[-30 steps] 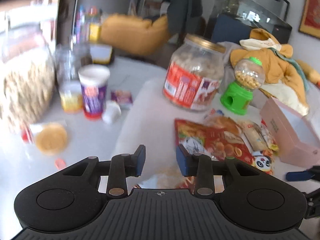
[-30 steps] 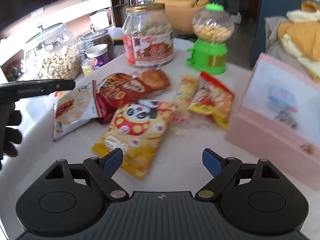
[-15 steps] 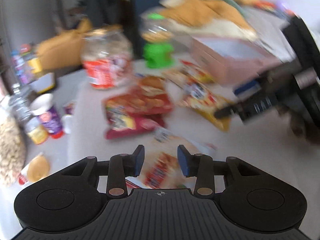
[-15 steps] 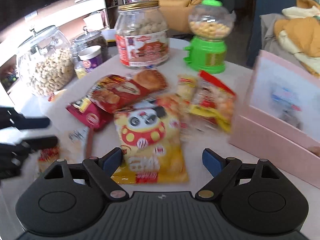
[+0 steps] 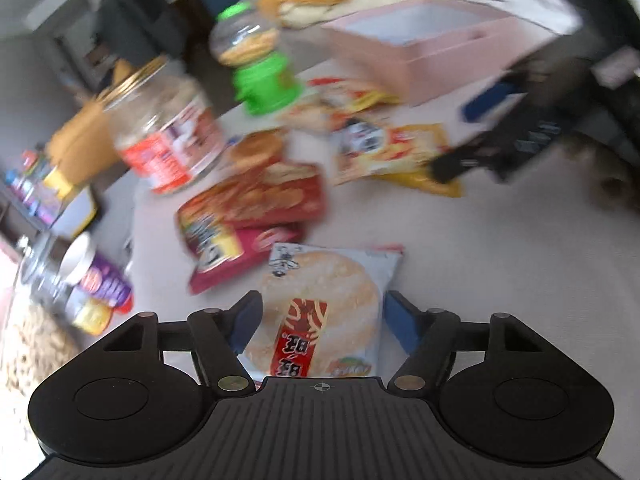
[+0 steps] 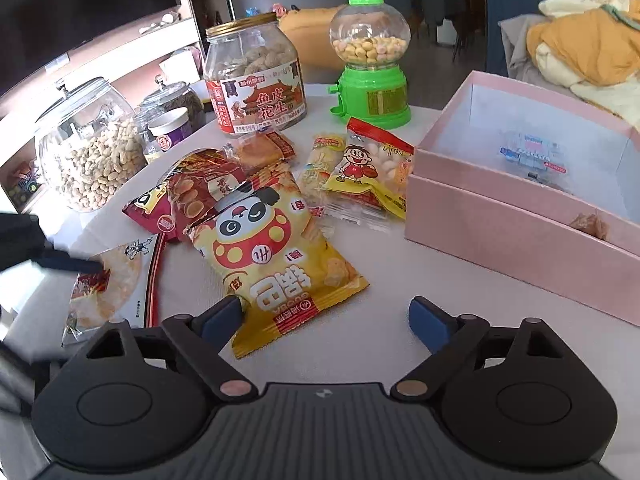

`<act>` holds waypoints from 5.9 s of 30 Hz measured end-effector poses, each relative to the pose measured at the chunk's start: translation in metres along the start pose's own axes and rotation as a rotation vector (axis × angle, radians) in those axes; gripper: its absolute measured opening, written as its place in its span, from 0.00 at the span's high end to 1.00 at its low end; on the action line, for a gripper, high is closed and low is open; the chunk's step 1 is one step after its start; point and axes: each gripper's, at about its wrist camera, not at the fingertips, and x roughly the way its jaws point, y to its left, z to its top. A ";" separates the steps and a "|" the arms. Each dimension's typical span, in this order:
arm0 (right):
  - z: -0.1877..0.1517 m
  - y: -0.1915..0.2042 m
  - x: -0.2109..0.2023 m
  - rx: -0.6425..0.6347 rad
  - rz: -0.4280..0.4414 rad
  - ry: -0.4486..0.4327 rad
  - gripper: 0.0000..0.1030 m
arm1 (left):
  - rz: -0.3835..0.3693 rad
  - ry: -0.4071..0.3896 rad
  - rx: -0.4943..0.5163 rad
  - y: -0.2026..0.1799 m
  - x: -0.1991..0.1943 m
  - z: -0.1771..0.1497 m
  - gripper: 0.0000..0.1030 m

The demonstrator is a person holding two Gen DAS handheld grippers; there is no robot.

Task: Organize snacks
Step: 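Grasp the white rice-cracker bag with the left tool, then grasp the yellow panda-print bag with the right tool while the left tool lifts the rice-cracker bag, then drop the rice-cracker bag into the pink box with the left tool while the right drops the panda bag, then grasp the red-topped milk-candy bag with the right tool while the left grasps the bread stick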

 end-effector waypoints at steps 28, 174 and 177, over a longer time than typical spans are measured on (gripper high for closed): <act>0.007 0.011 -0.003 -0.018 -0.028 0.035 0.06 | -0.130 -0.042 -0.328 0.034 0.021 -0.007 0.20; 0.006 -0.006 -0.004 -0.014 -0.135 0.031 0.43 | -0.034 -0.180 -0.476 0.011 0.098 0.100 0.53; 0.002 -0.005 -0.007 -0.024 -0.133 0.013 0.40 | -0.066 -0.189 -0.477 0.017 0.096 0.088 0.64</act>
